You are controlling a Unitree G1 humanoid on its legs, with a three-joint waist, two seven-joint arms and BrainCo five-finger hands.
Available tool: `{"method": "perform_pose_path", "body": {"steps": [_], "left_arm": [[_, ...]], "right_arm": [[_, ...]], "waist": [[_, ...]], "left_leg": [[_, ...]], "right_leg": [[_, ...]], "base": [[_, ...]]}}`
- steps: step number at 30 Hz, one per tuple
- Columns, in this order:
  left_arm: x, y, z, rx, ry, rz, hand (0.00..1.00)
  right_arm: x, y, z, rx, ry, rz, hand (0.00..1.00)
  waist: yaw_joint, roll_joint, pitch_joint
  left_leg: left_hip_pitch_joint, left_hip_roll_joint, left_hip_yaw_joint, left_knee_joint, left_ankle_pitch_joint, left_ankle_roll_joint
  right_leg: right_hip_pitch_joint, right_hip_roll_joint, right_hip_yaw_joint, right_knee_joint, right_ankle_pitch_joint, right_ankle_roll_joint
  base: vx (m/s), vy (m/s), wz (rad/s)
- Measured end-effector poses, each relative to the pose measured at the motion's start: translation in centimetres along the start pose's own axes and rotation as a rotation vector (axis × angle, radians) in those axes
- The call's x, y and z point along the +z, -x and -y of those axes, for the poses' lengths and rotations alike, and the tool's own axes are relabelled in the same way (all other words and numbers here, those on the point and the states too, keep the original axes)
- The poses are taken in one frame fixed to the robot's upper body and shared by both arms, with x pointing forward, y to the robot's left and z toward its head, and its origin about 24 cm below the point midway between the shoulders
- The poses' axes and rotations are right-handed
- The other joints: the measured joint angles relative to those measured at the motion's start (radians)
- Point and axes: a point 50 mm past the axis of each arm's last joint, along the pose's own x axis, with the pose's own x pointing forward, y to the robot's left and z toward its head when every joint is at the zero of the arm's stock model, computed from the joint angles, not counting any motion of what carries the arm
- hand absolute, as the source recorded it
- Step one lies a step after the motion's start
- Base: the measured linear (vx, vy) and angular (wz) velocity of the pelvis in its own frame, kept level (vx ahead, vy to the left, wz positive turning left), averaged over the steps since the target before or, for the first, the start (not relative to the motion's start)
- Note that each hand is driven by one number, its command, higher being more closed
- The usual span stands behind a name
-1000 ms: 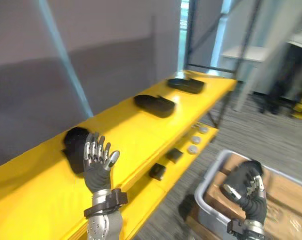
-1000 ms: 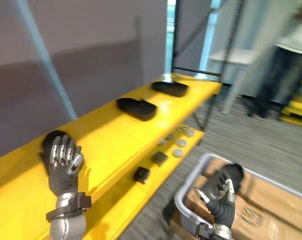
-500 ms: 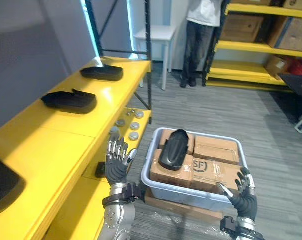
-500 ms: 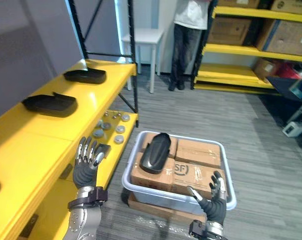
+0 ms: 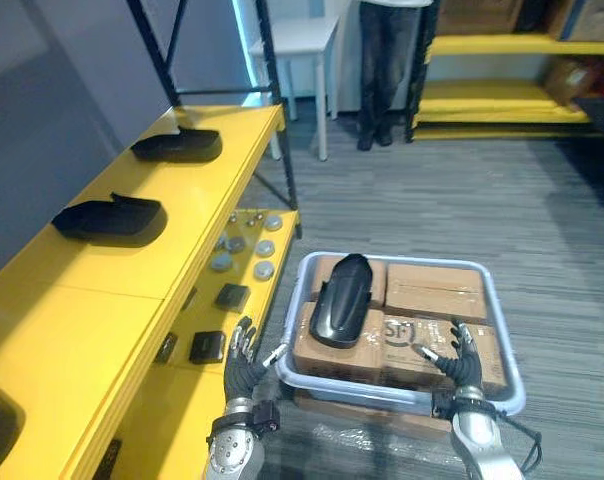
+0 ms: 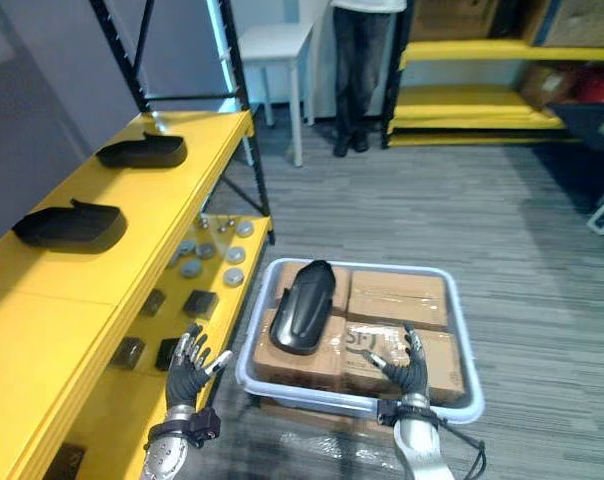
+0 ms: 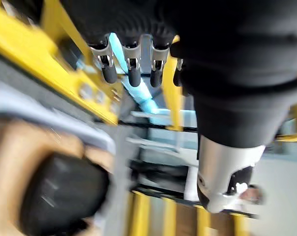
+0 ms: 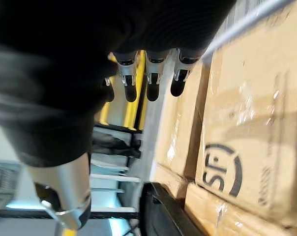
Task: Walk over and take plastic housings, then place them on the shelf
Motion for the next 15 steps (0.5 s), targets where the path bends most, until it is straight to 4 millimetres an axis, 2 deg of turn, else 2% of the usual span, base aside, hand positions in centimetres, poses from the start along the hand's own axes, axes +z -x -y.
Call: {"method": "perform_pose_path", "body": {"steps": [3, 5, 8, 9, 13, 15], "left_arm": [[-1.3, 0.0, -1.5, 0.029, -0.052, -0.067, 0.00], [-2.0, -0.1, -2.3, 0.056, -0.049, -0.103, 0.00], [-2.9, -0.2, -2.4, 0.043, -0.046, -0.137, 0.00], [-3.3, -0.2, -2.3, 0.034, -0.044, -0.153, 0.00], [-5.6, 0.4, -2.0, -0.005, -0.056, -0.239, 0.00], [-6.5, 0.8, -1.6, -0.016, -0.045, -0.279, 0.00]], "right_arm": [[2.3, -2.0, -0.8, -0.002, -0.008, 0.039, 0.00], [4.4, -4.4, -1.0, -0.024, 0.018, 0.049, 0.00], [6.9, -7.4, 0.3, -0.093, 0.064, 0.053, 0.00], [8.7, -8.8, 1.3, -0.136, 0.089, 0.073, 0.00], [11.8, -11.3, 4.0, -0.232, 0.171, 0.058, 0.00], [12.5, -11.8, 4.9, -0.278, 0.209, 0.033, 0.00]], "waist": [[0.014, 0.000, 0.022], [0.027, 0.003, 0.063], [0.056, 0.019, 0.126], [0.067, 0.030, 0.155], [0.102, 0.066, 0.178], [0.122, 0.073, 0.186]], "left_leg": [[-0.002, -0.011, -0.031, 0.001, 0.000, 0.000], [-0.012, -0.015, -0.055, 0.006, 0.000, 0.000], [-0.042, -0.020, -0.080, 0.013, 0.001, 0.002], [-0.076, -0.026, -0.088, 0.013, 0.011, 0.012], [-0.146, -0.042, -0.108, 0.014, 0.028, 0.025], [-0.166, -0.050, -0.110, 0.019, 0.031, 0.028]], "right_leg": [[0.034, -0.009, -0.059, -0.034, 0.008, 0.001], [0.039, -0.011, -0.085, -0.035, 0.009, 0.003], [0.023, -0.015, -0.104, -0.035, 0.012, 0.005], [-0.006, -0.020, -0.120, -0.035, 0.018, 0.006], [-0.065, -0.036, -0.140, -0.034, 0.036, 0.017], [-0.081, -0.044, -0.144, -0.029, 0.038, 0.019]], "base": [[0.12, 0.018, 0.36], [0.02, 0.019, 0.28], [-0.04, 0.033, 0.24], [-0.07, 0.055, 0.24], [-0.04, 0.064, 0.16], [-0.01, 0.061, 0.14]]}}
